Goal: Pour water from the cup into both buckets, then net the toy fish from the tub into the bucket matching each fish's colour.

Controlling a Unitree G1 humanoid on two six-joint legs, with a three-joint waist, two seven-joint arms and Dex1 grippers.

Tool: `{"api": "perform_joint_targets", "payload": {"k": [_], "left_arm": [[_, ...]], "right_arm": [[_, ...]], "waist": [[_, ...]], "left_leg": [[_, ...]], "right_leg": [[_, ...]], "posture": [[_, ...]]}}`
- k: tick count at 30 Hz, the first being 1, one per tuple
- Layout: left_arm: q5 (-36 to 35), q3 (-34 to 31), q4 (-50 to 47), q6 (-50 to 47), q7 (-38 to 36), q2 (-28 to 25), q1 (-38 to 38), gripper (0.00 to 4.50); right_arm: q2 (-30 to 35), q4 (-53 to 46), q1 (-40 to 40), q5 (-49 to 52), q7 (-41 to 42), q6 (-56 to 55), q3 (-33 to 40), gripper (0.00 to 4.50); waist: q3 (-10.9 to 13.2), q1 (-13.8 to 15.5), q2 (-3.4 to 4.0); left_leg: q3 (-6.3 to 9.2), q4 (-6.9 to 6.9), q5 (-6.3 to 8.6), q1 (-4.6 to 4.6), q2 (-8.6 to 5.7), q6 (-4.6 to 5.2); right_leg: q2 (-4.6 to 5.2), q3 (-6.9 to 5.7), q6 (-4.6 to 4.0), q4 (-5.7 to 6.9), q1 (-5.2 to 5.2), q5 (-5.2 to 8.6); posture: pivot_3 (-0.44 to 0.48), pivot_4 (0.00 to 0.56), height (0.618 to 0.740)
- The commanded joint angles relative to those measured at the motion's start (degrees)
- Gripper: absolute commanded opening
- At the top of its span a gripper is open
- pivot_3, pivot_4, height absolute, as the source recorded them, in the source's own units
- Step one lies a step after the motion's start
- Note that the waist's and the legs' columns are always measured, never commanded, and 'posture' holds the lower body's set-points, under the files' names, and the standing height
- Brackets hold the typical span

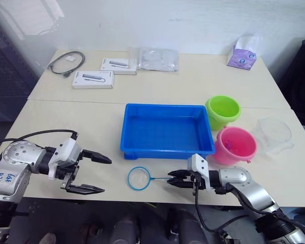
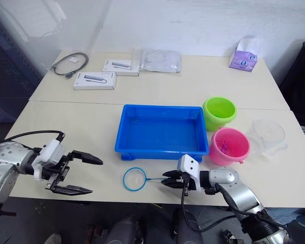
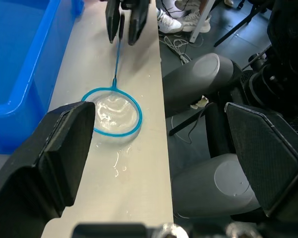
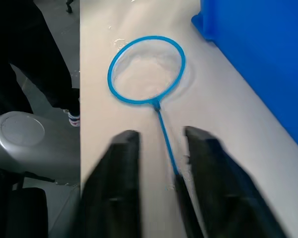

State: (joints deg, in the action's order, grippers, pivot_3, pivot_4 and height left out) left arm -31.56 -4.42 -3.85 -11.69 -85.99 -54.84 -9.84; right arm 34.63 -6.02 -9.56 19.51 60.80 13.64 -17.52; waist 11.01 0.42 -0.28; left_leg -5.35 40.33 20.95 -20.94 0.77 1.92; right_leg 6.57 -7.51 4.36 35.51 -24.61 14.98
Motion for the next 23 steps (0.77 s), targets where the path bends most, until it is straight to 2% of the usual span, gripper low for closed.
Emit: {"api": "perform_joint_targets", "payload": {"k": [1, 2, 3, 7, 9, 12, 15, 17, 23], "left_arm": [[-0.79, -1.98, 0.34, 0.08, -1.48, -0.9, -0.89, 4.5], [-0.69, -2.04, 0.51, 0.14, -1.23, -0.8, -1.02, 4.5], [-0.49, -2.21, 0.73, 0.2, -0.6, -0.6, -1.16, 4.5], [2.94, -4.05, 4.79, 2.01, 6.72, 1.83, -1.86, 4.5], [4.67, -6.55, 6.78, 6.4, 7.58, 2.05, 0.91, 4.5], [8.1, -10.92, 10.87, 11.41, 12.96, 2.26, 3.27, 4.5], [9.06, -14.16, 13.91, 13.47, 17.39, 2.96, 4.1, 4.5], [11.33, -15.57, 15.82, 16.04, 19.56, 2.63, 6.85, 4.5], [11.96, -17.12, 16.6, 17.67, 22.22, 3.3, 9.07, 4.5]], "right_arm": [[1.6, -3.62, 1.09, 0.0, 2.14, -2.55, 1.86, 3.63], [2.3, -4.36, 1.42, -0.04, 2.34, -2.83, 2.43, 4.16], [3.29, -5.98, 1.66, 0.88, 2.3, -2.17, 3.9, 4.48], [9.16, -16.63, 4.58, 9.03, 2.37, 2.33, 14.7, 4.48], [13.87, -21.53, 8.81, 11.39, 4.33, 2.93, 21.67, 4.48], [19.02, -24.9, 16.71, 12.58, 7.24, 2.45, 35.23, 4.48], [20.34, -22.73, 22.15, 11.1, 9.59, -0.78, 44.99, 4.48], [20.58, -16.86, 26.01, 6.0, 12.56, -8.36, 51.3, 4.48], [18.59, -10.72, 28.51, 4.02, 12.36, -14.44, 54.88, 4.48]], "waist": [[0.0, -0.22, 0.0], [0.0, -0.24, 0.0], [0.0, -0.25, 0.01], [0.06, -0.28, 0.11], [0.06, -0.15, 0.11], [0.03, 0.07, 0.05], [0.0, 0.32, -0.01], [0.0, 0.73, -0.01], [-0.01, 0.75, -0.03]], "left_leg": [[0.01, 0.0, 0.0, 0.0, 0.0, 0.0], [0.01, 0.0, 0.0, 0.0, 0.0, 0.0], [0.01, 0.0, 0.0, -0.01, 0.0, -0.01], [0.0, 0.0, 0.0, 0.01, -0.03, 0.0], [0.03, 0.0, 0.01, 0.0, 0.01, -0.02], [0.05, -0.14, 0.08, 0.0, 0.09, -0.11], [0.0, -0.17, 0.08, 0.04, 0.11, -0.11], [-0.06, -0.18, 0.12, 0.23, 0.09, -0.06], [-0.31, -0.32, 0.35, 0.62, 0.21, -0.06]], "right_leg": [[0.0, -0.01, 0.0, 0.0, 0.0, 0.0], [0.0, -0.01, 0.0, 0.0, 0.0, 0.0], [0.0, -0.01, 0.0, -0.01, 0.0, 0.0], [0.06, 0.01, 0.02, 0.0, 0.0, -0.01], [0.07, -0.01, 0.01, 0.0, 0.0, -0.01], [0.09, -0.03, -0.01, -0.15, 0.01, 0.01], [0.06, -0.03, 0.0, -0.21, 0.04, 0.0], [0.1, 0.05, 0.0, -0.38, 0.16, 0.0], [0.13, 0.3, 0.0, -0.53, 0.36, 0.0]], "posture": [[0.0, 0.15, 0.74], [0.0, 0.15, 0.74], [0.0, 0.15, 0.74], [0.0, 0.15, 0.74], [0.0, 0.15, 0.74], [0.0, 0.15, 0.74], [0.0, 0.15, 0.74], [0.0, 0.15, 0.74], [0.0, 0.15, 0.74]]}}
